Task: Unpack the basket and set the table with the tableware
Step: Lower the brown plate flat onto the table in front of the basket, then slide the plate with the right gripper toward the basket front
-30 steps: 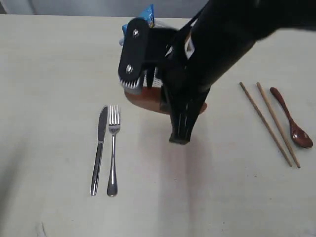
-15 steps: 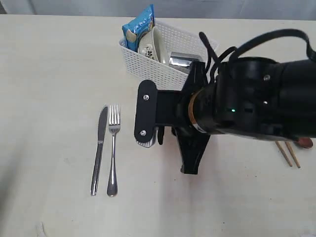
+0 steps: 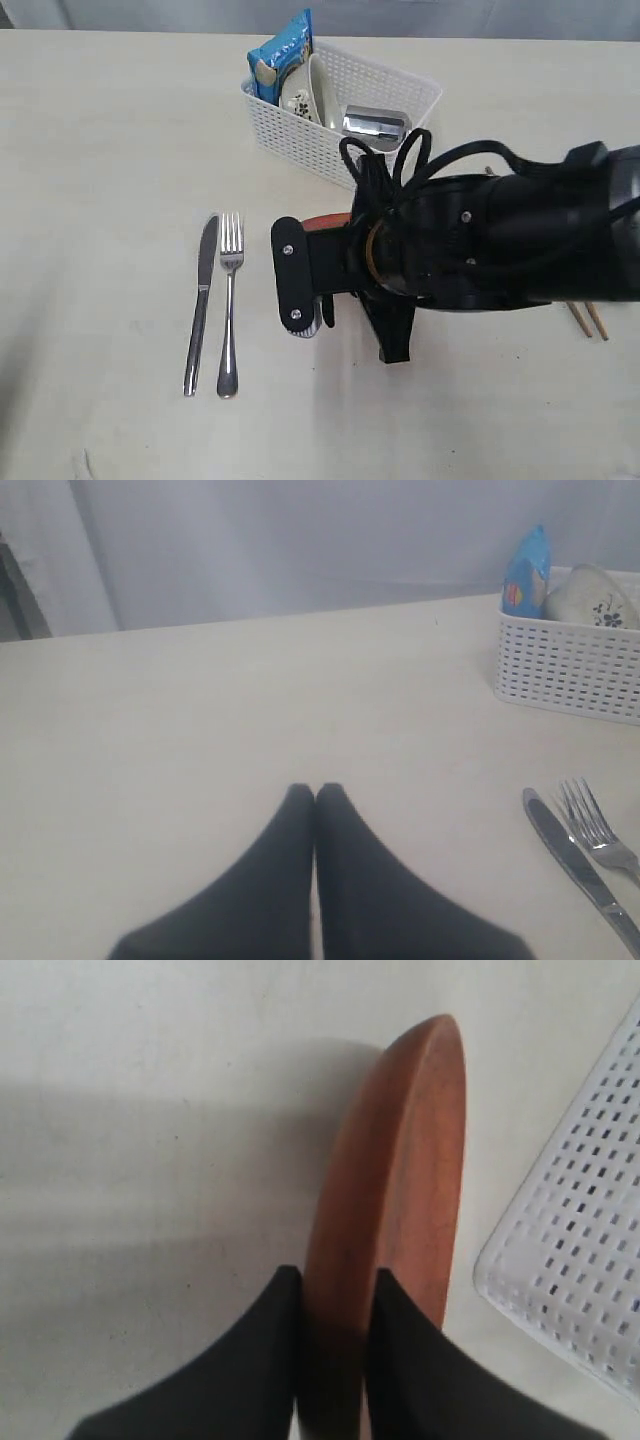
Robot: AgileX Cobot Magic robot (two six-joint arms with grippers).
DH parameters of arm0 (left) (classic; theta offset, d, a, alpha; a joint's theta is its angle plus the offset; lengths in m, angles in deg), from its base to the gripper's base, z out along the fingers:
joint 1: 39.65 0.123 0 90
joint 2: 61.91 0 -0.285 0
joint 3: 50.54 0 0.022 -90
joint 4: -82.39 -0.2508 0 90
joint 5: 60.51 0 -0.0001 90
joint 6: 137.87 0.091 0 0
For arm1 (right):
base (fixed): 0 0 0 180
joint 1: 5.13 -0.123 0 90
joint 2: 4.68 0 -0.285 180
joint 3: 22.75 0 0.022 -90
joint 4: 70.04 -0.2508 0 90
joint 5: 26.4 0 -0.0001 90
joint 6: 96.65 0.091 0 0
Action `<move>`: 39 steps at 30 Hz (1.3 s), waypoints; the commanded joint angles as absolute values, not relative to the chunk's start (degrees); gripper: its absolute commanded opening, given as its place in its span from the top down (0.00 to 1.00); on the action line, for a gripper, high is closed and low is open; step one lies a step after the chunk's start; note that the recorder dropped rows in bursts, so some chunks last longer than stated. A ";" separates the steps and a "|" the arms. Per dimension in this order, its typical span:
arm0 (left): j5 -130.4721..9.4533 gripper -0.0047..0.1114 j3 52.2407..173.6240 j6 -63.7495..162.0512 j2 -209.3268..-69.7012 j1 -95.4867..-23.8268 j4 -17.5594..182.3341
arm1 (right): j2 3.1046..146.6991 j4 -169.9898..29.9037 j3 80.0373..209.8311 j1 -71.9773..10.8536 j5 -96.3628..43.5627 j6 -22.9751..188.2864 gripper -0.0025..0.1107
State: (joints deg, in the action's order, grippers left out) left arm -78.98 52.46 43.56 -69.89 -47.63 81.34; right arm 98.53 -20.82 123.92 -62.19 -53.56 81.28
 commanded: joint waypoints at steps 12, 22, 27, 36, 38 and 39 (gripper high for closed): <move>-78.87 0.96 52.24 43.88 -69.70 -47.58 81.62 | 101.50 -23.91 123.16 -62.21 -54.76 81.62 0.55; -78.87 0.96 52.24 43.88 -69.70 -47.58 81.62 | 99.05 -31.39 123.25 -65.05 -58.22 84.03 0.56; -78.87 0.96 52.24 43.88 -69.70 -47.58 81.62 | 94.16 -35.10 123.25 -65.64 -59.68 90.11 0.56; -78.87 0.96 52.24 43.88 -69.70 -47.58 81.62 | 90.21 -53.02 127.45 -48.19 -62.96 103.93 0.72; -78.87 0.96 52.24 43.88 -69.70 -47.58 81.62 | 90.74 -60.42 128.51 -42.83 -62.96 102.55 0.72; -78.87 0.96 52.24 43.88 -69.70 -47.58 81.62 | 91.05 -64.72 128.75 -40.43 -62.79 101.20 0.72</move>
